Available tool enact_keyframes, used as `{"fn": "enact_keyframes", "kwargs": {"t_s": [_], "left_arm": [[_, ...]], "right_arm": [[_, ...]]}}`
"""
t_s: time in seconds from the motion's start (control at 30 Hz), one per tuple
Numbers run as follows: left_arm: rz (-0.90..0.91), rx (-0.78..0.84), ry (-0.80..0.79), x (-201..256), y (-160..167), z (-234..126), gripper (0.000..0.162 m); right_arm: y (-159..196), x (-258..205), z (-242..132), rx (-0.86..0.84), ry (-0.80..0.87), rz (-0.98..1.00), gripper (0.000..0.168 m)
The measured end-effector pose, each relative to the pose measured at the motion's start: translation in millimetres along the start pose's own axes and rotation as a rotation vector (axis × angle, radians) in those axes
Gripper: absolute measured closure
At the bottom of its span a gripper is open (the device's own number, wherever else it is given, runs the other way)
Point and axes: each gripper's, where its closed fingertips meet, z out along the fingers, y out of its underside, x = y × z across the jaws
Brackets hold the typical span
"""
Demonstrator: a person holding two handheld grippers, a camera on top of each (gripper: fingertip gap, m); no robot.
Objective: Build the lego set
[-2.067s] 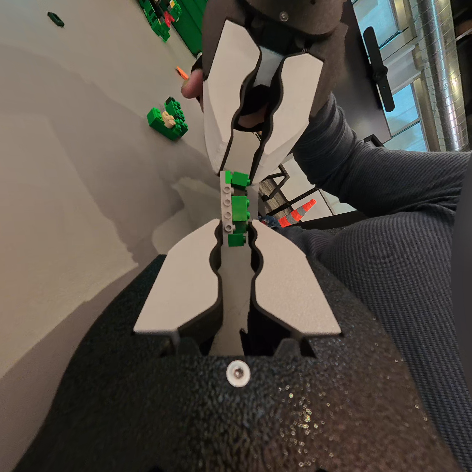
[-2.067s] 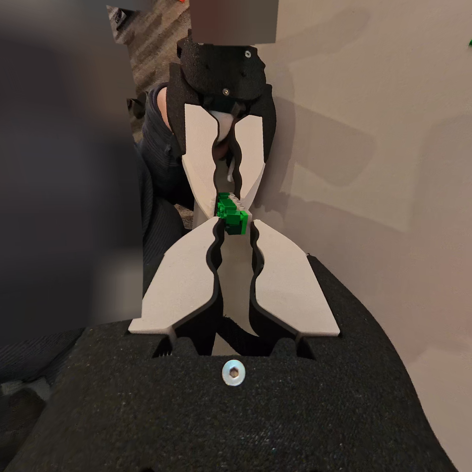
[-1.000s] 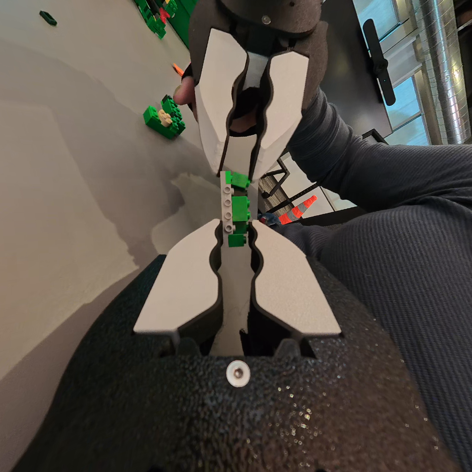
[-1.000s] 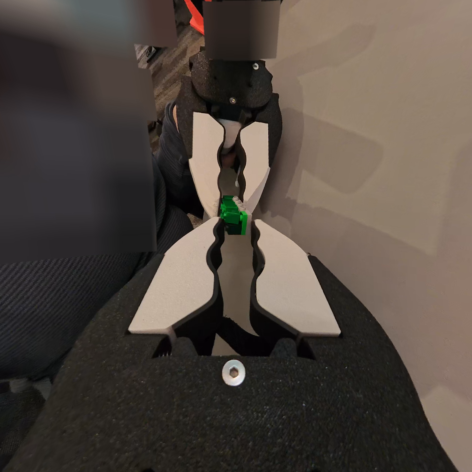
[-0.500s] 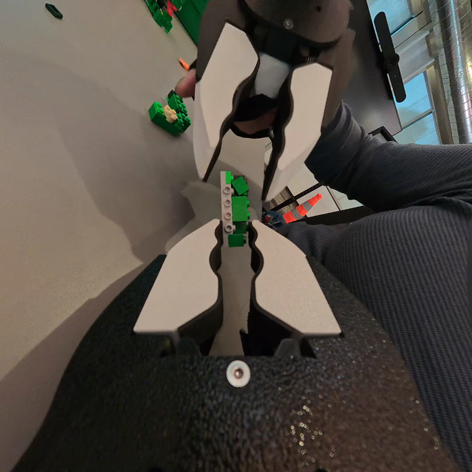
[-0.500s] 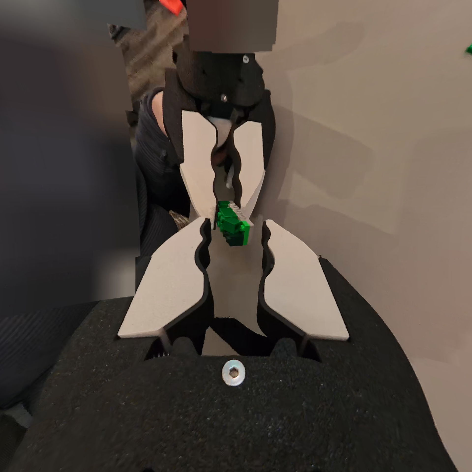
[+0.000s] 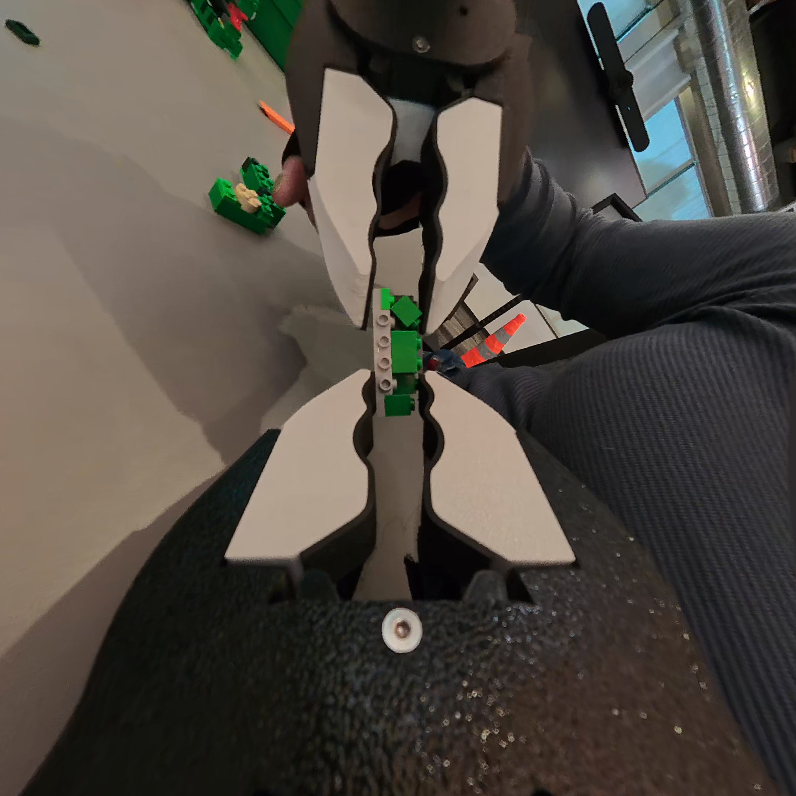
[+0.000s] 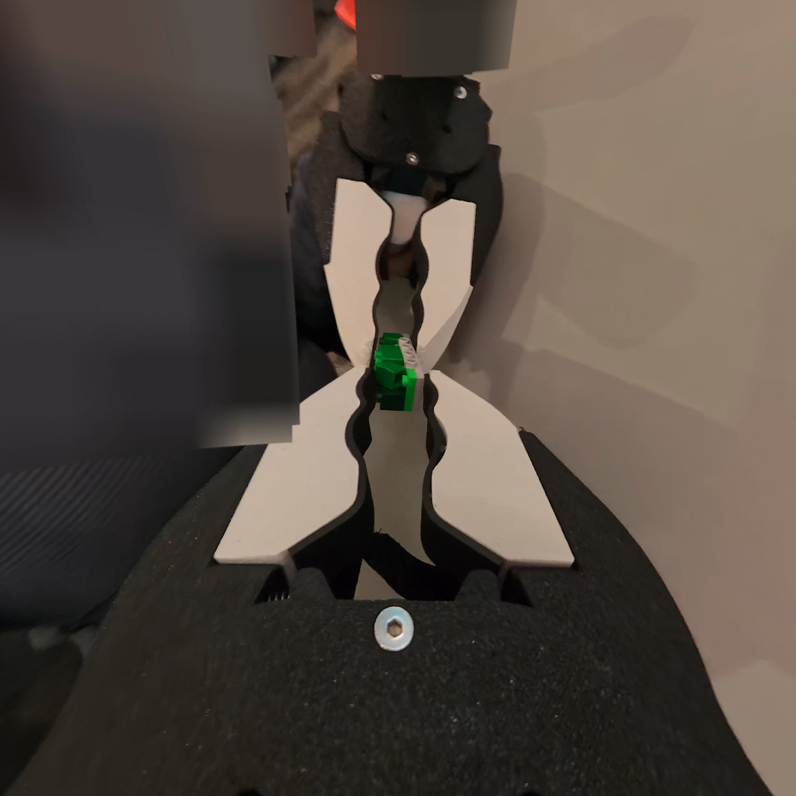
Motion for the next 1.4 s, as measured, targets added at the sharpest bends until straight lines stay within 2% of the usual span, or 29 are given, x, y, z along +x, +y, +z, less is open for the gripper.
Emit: {"fn": "enact_keyframes", "kwargs": {"t_s": [0.33,0.67,1.0,1.23,1.4], "left_arm": [[0.014,0.006,0.006,1,-1,0,0.144],[0.111,0.02,0.054,12,-4,0,0.144],[0.15,0.039,0.051,14,-6,-2,0.144],[0.192,0.023,0.103,23,-3,0,0.144],[0.199,0.017,0.114,25,-2,0,0.144]], "right_arm": [[-2,-1,-5,0.021,0.0,-0.014,0.149],[-6,-17,-10,0.065,-0.118,-0.021,0.149],[-9,-18,-10,0.047,-0.029,-0.115,0.15],[-6,-29,-11,0.054,-0.154,-0.079,0.151],[-5,-31,-11,0.05,-0.178,-0.086,0.151]]}}
